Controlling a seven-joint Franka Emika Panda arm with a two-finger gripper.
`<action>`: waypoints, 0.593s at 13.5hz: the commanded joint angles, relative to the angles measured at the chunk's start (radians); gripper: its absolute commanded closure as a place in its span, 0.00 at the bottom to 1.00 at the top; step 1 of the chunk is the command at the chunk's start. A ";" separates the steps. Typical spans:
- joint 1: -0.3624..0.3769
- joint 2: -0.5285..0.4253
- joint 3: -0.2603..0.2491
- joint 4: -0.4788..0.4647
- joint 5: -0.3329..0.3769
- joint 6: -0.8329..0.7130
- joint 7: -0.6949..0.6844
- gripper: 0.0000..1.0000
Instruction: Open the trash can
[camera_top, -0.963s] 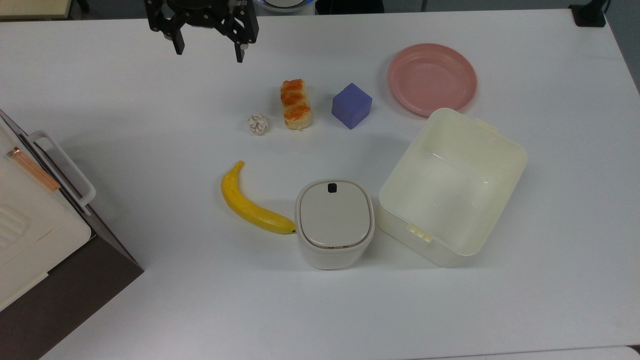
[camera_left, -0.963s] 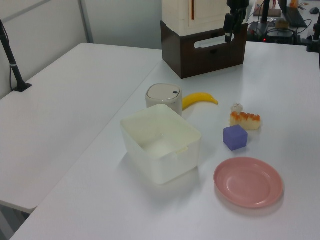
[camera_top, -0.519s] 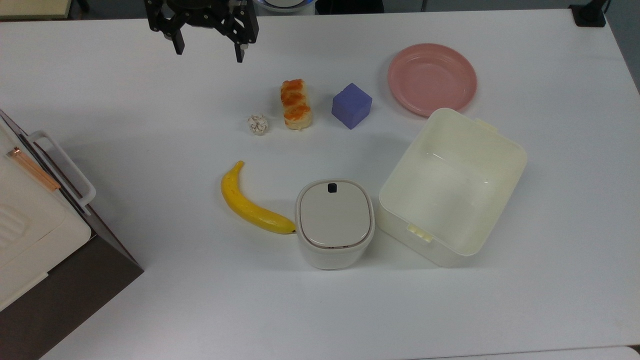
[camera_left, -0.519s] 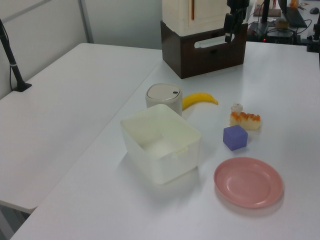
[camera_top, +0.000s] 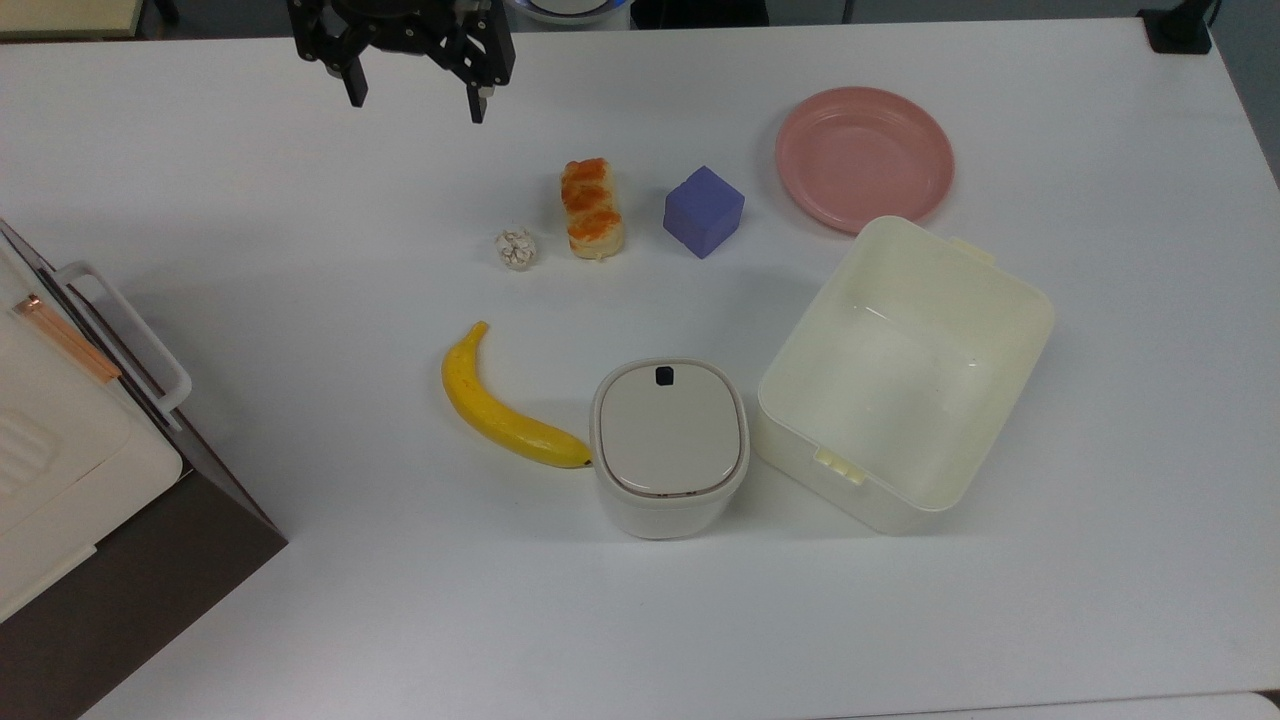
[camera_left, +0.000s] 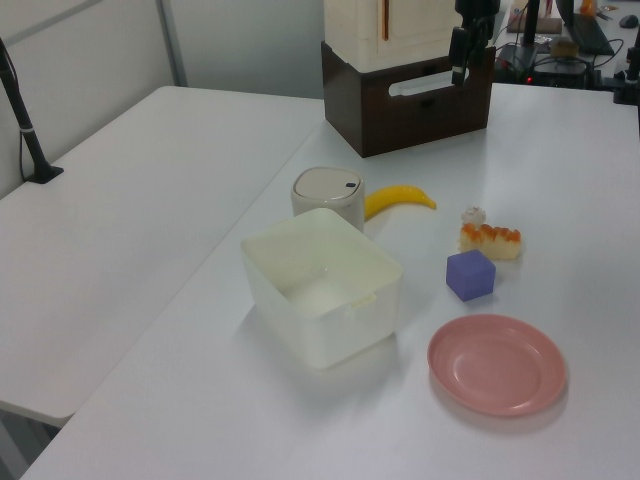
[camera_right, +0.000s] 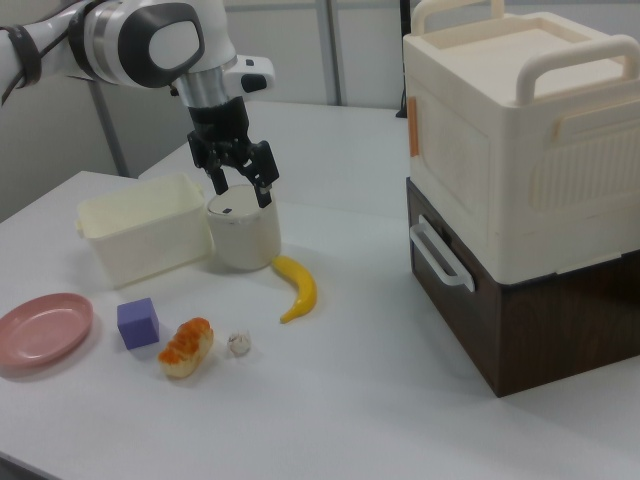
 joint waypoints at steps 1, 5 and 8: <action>-0.013 -0.013 0.012 0.003 0.013 -0.032 0.013 0.00; -0.010 -0.011 0.012 0.001 0.013 -0.032 0.000 0.00; -0.011 -0.010 0.018 -0.005 0.013 -0.032 -0.001 0.00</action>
